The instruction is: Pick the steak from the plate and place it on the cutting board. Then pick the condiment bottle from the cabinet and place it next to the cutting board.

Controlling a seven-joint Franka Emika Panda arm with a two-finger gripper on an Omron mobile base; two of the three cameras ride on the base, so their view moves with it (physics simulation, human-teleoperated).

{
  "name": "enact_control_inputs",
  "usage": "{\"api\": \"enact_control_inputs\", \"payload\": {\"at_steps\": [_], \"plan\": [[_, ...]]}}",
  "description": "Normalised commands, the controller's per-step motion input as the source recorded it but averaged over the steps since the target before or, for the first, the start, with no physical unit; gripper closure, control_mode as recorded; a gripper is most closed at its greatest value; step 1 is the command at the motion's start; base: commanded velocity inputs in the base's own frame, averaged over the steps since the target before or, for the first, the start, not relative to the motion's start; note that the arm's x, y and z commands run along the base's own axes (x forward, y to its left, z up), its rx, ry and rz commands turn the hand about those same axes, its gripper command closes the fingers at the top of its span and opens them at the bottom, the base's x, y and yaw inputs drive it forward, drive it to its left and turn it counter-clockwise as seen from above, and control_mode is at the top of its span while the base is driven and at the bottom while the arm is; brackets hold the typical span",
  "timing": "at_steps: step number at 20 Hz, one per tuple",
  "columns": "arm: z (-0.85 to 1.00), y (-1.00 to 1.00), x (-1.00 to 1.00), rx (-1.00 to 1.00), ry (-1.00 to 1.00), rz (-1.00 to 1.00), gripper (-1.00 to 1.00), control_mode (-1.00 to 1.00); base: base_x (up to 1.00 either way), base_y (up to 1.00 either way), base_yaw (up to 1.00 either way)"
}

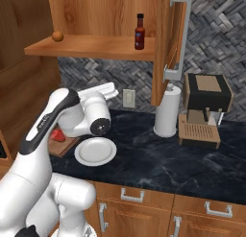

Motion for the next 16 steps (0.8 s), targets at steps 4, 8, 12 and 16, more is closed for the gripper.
{"api": "enact_control_inputs", "payload": {"at_steps": [4, 8, 12, 16], "plan": [[0.27, 0.0, -0.08, 0.03, 0.0, -0.11, -1.0, -1.0, 0.0, 0.0, 0.0], [0.3, 0.0, -0.09, 0.03, 0.0, -0.09, -1.0, -1.0, 0.0, 0.0, 0.0], [0.3, 0.0, -0.07, 0.02, 0.0, -0.05, -1.0, -1.0, 0.0, 0.0, 0.0], [0.29, 0.0, -0.06, 0.02, 0.0, -0.03, -1.0, -1.0, 0.0, 0.0, 0.0]]}}
